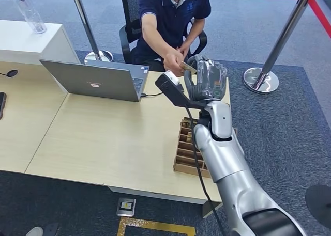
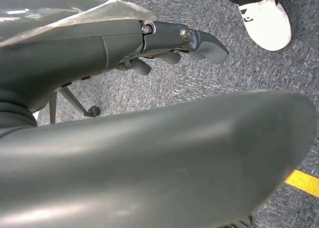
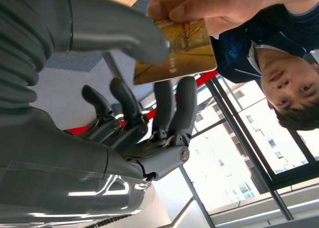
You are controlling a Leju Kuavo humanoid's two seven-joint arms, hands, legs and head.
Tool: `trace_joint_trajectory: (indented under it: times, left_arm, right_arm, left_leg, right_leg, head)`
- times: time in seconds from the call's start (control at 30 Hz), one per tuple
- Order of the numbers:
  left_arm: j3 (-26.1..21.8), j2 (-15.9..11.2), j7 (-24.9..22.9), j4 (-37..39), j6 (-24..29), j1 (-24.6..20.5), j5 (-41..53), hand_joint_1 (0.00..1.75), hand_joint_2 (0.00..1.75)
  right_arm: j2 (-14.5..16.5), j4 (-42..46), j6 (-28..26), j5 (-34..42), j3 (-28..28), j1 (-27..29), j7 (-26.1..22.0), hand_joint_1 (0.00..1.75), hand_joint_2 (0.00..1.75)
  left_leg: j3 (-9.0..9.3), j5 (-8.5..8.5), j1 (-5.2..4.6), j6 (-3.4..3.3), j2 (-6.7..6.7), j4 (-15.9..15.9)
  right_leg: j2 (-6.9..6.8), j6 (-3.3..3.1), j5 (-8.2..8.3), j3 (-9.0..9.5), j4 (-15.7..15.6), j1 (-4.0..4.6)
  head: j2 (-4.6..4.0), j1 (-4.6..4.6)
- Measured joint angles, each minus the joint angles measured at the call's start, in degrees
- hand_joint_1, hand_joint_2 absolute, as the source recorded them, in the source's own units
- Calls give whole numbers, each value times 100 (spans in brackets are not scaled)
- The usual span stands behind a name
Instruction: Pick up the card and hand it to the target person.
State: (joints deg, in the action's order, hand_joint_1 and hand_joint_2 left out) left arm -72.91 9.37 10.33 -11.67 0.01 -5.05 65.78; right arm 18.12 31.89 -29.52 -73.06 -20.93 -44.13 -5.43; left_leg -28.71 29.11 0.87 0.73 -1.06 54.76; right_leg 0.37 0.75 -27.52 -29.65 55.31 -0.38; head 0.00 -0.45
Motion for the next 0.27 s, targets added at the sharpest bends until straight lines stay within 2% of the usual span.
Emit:
trace_joint_trajectory:
  times: [0.13, 0.27]
  left_arm:
    - [0, -3, -20, 0, -1, 1, -50, 0, 0]
    - [-2, -4, -53, 0, 8, 4, -140, 0, 0]
  right_arm:
    - [2, 427, 10, 311, 91, 298, -222, 0, 175]
    - [-15, 1300, 66, 611, 115, 904, -389, 0, 175]
  left_leg:
    - [0, 1, 0, 0, 0, 0]
    - [-1, 3, 0, -1, -1, -1]
  right_leg:
    - [0, 0, -1, 0, -1, 0]
    - [0, 2, -2, -2, -4, 0]
  head:
    - [0, -1]
    - [0, -1]
